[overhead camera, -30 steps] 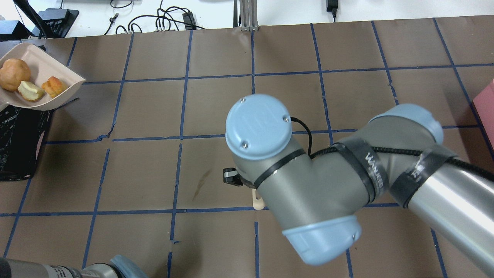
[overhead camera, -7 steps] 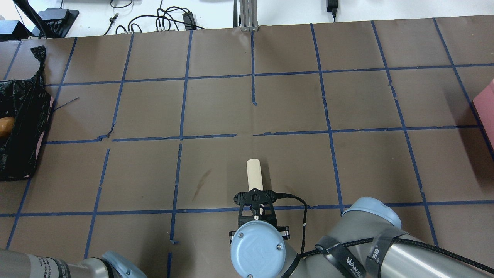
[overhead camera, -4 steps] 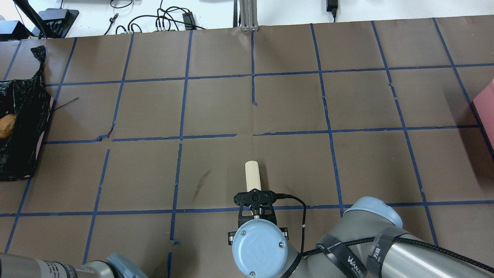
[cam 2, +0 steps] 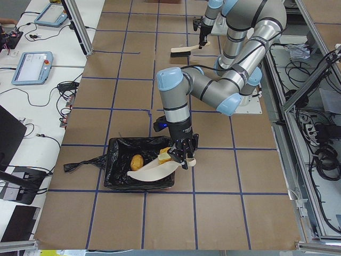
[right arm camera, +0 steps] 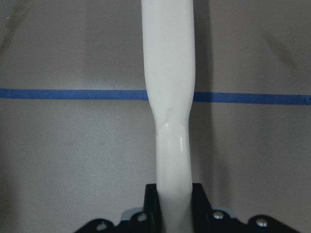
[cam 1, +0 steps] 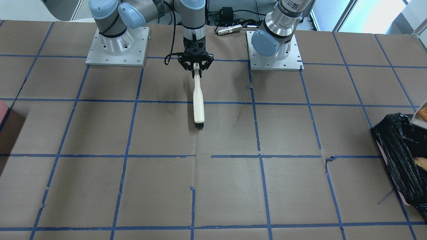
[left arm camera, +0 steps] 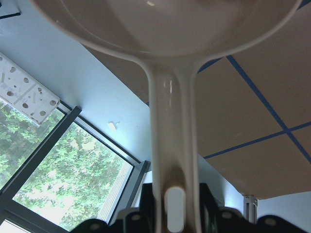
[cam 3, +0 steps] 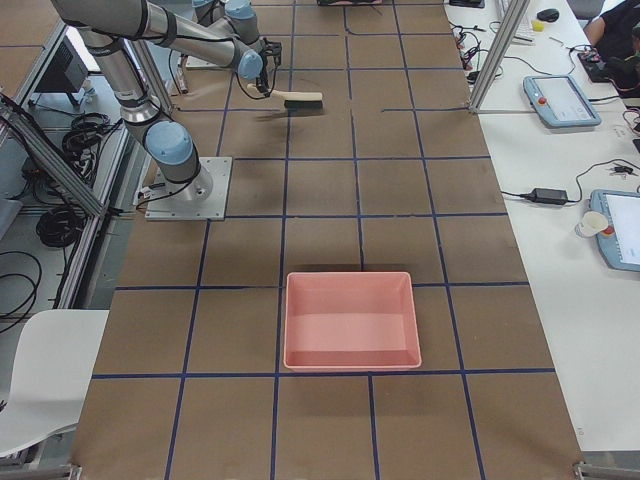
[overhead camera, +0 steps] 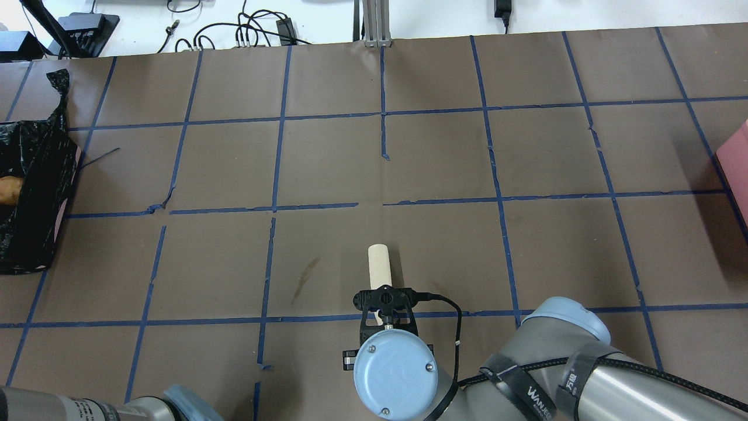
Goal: Sweep and dump trash in nearest bin
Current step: 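Tip the dustpan to dump the scraps into the trash bag with the left gripper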
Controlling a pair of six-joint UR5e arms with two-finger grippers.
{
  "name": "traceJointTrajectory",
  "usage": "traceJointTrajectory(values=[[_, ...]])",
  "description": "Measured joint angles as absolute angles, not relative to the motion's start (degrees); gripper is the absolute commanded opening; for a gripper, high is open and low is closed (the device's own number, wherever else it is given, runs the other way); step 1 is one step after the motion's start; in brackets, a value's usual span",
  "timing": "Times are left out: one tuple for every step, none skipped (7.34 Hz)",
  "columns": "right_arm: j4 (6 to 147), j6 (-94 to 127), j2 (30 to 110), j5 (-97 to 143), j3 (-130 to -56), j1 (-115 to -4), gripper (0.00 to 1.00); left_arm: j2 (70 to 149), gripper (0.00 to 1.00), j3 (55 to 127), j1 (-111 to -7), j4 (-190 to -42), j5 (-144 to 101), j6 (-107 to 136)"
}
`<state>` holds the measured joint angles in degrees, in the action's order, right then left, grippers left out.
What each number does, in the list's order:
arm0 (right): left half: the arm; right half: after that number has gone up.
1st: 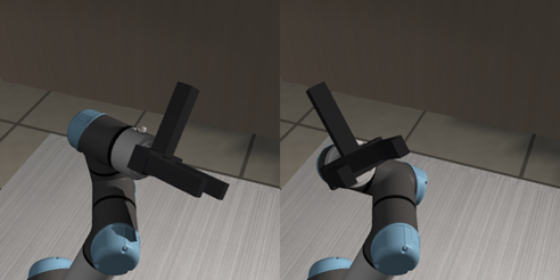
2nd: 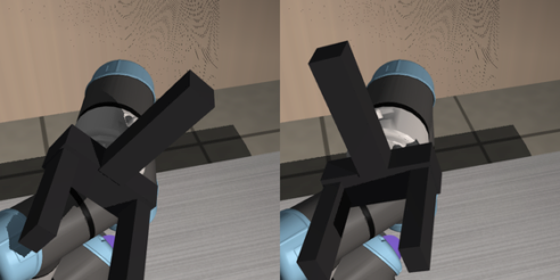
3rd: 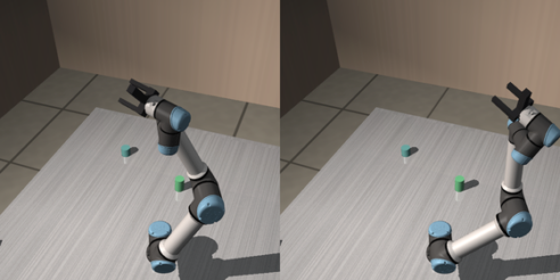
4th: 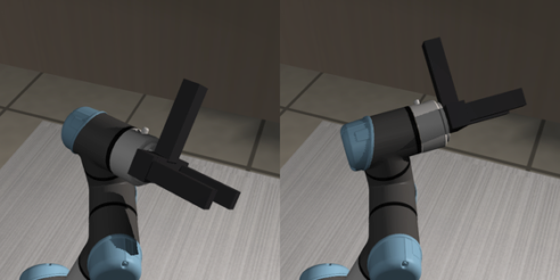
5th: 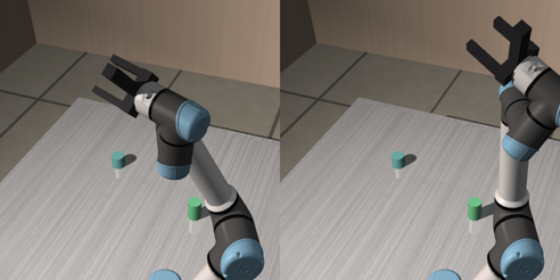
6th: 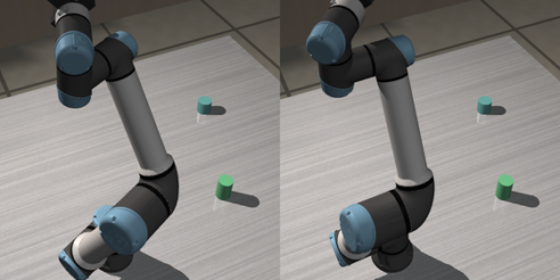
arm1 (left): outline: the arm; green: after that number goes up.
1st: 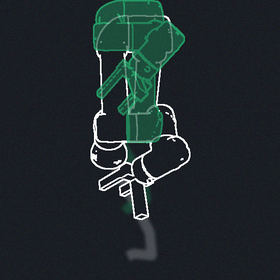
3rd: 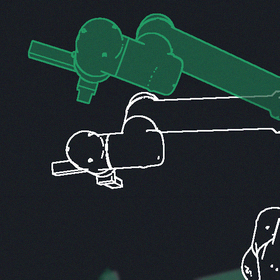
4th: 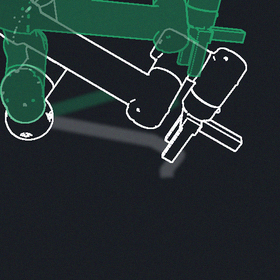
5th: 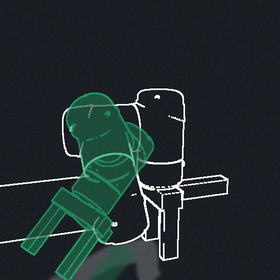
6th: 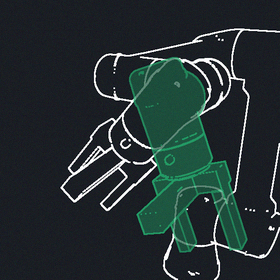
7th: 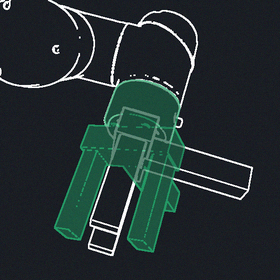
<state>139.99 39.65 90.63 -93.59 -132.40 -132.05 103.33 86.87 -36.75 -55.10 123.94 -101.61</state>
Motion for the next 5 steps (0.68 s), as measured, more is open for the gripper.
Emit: traceJointTrajectory(values=[[140.0,39.6,90.6,-93.5,-132.4,-131.9,0.14,103.5,0.01,86.6,-38.4,-54.5,126.7,-101.6],[139.9,39.4,90.6,-93.5,-132.5,-131.9,0.14,103.7,0.01,86.5,-40.0,-54.0,129.0,-101.5],[139.9,39.2,90.5,-93.5,-132.6,-131.8,0.14,104.1,0.01,86.5,-41.1,-53.6,130.3,-101.5],[139.9,39.0,90.5,-93.5,-132.7,-131.8,0.14,104.6,0.01,86.5,-41.8,-52.9,131.0,-101.5],[140.0,38.8,90.5,-93.5,-132.8,-131.8,0.14,105.5,0.01,86.5,-42.7,-51.9,132.2,-101.6]])
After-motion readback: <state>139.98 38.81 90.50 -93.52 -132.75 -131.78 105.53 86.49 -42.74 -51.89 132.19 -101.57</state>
